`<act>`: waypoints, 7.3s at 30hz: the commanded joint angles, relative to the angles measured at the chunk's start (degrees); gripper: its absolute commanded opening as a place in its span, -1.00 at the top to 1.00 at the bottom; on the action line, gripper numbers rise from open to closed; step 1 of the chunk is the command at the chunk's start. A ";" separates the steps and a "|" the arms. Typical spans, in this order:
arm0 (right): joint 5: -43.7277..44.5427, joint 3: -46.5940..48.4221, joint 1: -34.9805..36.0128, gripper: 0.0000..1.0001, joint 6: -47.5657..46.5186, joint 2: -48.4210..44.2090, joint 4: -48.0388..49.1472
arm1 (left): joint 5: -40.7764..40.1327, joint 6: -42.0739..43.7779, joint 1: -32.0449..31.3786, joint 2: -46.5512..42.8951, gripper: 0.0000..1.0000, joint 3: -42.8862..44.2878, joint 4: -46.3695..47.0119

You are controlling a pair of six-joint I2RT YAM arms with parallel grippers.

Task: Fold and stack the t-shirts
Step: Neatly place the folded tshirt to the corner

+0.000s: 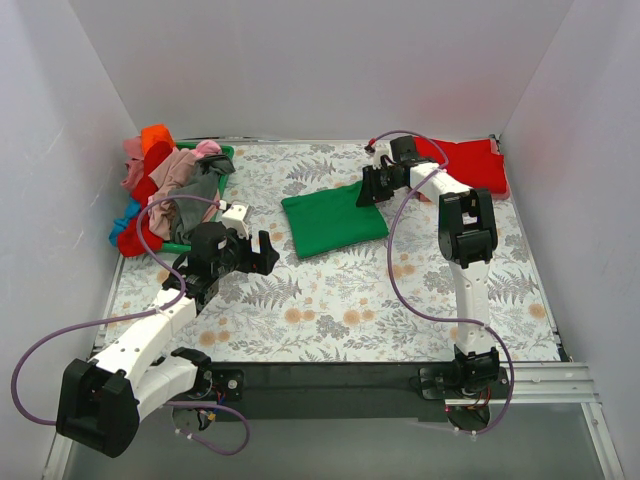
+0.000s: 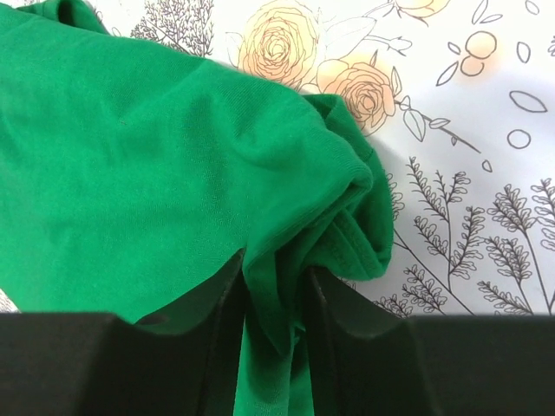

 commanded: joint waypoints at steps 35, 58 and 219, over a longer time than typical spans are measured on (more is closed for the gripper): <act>-13.96 1.19 -2.10 0.97 -6.42 -2.57 -6.24 | 0.22 1.01 -0.01 -0.76 -0.69 -0.34 0.77; 5.90 4.09 -2.64 0.97 -18.38 -16.12 -12.31 | 1.02 1.19 -0.01 -3.75 -0.69 -0.61 1.03; 69.72 -15.50 -4.56 0.97 -70.06 -17.10 51.94 | 4.44 1.54 -0.01 -2.17 -0.69 -0.78 1.73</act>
